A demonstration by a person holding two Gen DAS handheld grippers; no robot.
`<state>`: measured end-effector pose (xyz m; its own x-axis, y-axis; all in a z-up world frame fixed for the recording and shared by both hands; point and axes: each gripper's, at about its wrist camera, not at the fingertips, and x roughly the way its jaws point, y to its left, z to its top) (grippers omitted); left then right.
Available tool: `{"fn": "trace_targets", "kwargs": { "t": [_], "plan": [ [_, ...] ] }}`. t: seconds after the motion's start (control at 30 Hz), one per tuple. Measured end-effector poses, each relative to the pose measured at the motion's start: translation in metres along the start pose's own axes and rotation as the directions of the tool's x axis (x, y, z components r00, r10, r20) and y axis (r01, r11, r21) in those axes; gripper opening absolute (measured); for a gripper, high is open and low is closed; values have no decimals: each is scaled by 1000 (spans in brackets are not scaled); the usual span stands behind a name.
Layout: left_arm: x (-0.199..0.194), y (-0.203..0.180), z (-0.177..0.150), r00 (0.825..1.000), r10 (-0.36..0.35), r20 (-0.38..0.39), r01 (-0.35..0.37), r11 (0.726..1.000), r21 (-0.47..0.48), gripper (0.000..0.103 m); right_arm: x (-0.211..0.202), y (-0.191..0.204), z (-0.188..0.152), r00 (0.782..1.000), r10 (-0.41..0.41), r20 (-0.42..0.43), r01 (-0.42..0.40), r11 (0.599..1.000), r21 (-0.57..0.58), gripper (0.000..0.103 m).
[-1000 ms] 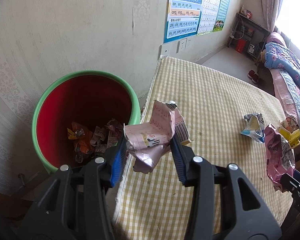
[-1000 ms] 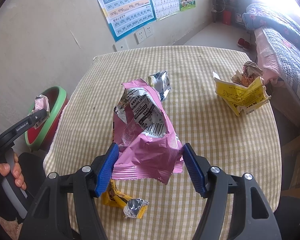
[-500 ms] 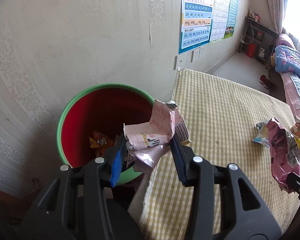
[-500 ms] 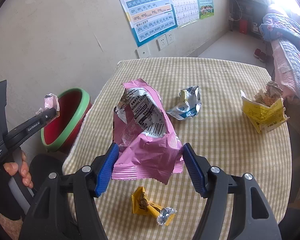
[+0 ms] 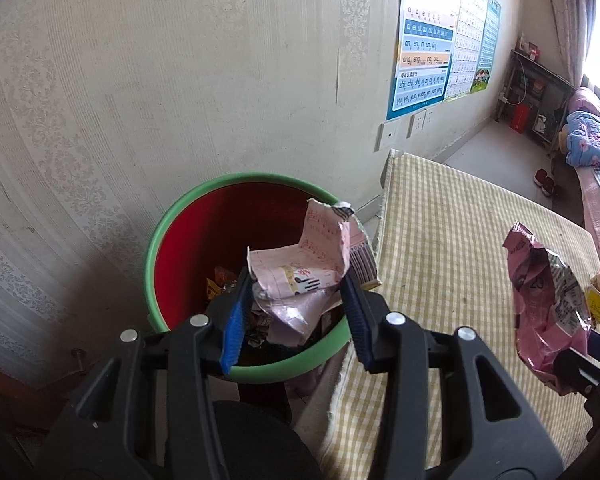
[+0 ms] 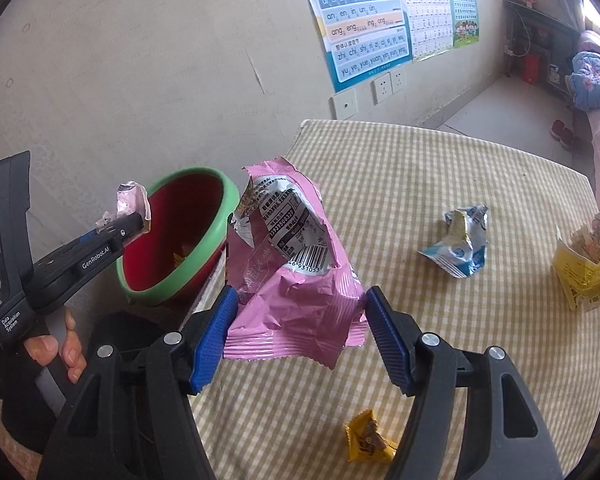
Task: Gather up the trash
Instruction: 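Carry the pink-white wrapper and large pink bag over the bin with both grippers, then open both grippers over the bin to drop the wrapper and pink bag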
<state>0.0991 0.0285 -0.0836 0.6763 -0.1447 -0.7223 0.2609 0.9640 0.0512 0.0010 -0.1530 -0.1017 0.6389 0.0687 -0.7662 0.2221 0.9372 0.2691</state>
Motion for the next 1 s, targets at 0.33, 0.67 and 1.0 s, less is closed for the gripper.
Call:
{"fn": "trace_targets", "kwargs": {
  "t": [0.33, 0.67, 1.0],
  "plan": [
    [11, 45, 10, 998, 70, -6, -70, 997, -34, 42, 28, 44, 38, 997, 78, -4, -78, 997, -28, 64],
    [30, 64, 12, 997, 68, -27, -69, 997, -42, 43, 50, 65, 45, 996, 83, -36, -85, 995, -46, 64],
    [43, 71, 22, 997, 62, -40, -63, 997, -44, 43, 57, 73, 54, 996, 82, -29, -83, 995, -59, 64]
  ]
}}
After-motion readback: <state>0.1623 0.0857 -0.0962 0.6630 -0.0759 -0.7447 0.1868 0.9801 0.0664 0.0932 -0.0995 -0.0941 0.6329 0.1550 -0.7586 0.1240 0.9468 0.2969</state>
